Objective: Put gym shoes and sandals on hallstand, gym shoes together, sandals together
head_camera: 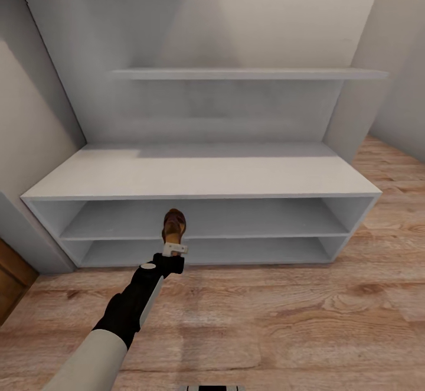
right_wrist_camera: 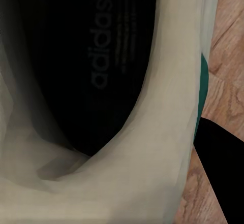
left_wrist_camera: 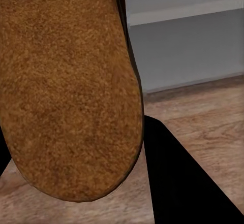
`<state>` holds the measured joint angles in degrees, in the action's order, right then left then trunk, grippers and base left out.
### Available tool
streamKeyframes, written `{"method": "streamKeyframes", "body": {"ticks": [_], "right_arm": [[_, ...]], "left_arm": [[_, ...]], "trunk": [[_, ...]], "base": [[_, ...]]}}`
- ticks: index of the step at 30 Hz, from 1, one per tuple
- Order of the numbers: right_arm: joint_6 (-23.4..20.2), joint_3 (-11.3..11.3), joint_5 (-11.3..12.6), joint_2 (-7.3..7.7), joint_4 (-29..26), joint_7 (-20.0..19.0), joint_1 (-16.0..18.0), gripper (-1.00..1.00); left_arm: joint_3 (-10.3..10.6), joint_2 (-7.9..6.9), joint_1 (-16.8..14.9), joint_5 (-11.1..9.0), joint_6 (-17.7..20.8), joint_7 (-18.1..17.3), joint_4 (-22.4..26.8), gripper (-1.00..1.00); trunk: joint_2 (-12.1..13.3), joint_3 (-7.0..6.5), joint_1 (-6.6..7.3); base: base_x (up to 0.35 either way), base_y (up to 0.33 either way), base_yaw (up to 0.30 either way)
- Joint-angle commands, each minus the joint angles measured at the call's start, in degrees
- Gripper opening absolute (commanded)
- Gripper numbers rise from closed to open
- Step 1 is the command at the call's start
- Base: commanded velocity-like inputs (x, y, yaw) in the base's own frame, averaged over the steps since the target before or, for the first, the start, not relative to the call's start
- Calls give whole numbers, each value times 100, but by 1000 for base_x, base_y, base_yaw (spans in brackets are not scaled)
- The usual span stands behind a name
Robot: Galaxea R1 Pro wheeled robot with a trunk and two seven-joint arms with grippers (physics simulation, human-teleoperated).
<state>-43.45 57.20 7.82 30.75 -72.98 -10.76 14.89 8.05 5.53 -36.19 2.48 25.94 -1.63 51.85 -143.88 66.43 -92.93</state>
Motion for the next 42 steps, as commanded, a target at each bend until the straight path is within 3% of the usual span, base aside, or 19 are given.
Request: {"method": "streamKeyframes", "body": {"ticks": [1, 21, 42], "right_arm": [[-32, 10, 26, 1, 0, -5, 5, -100], [-32, 10, 26, 0, -1, -5, 5, -100], [-32, 10, 26, -2, -2, -5, 5, -100]], "left_arm": [[-3, 1, -2, 45, 33, -24, 9, -100], [-6, 1, -2, 42, 33, -21, 9, -100], [-6, 1, -2, 39, 32, -24, 9, -100]], "trunk": [[-2, 5, 0], [-2, 5, 0], [-2, 5, 0]], "base": [[223, 0, 0], [322, 0, 0], [73, 0, 0]]}}
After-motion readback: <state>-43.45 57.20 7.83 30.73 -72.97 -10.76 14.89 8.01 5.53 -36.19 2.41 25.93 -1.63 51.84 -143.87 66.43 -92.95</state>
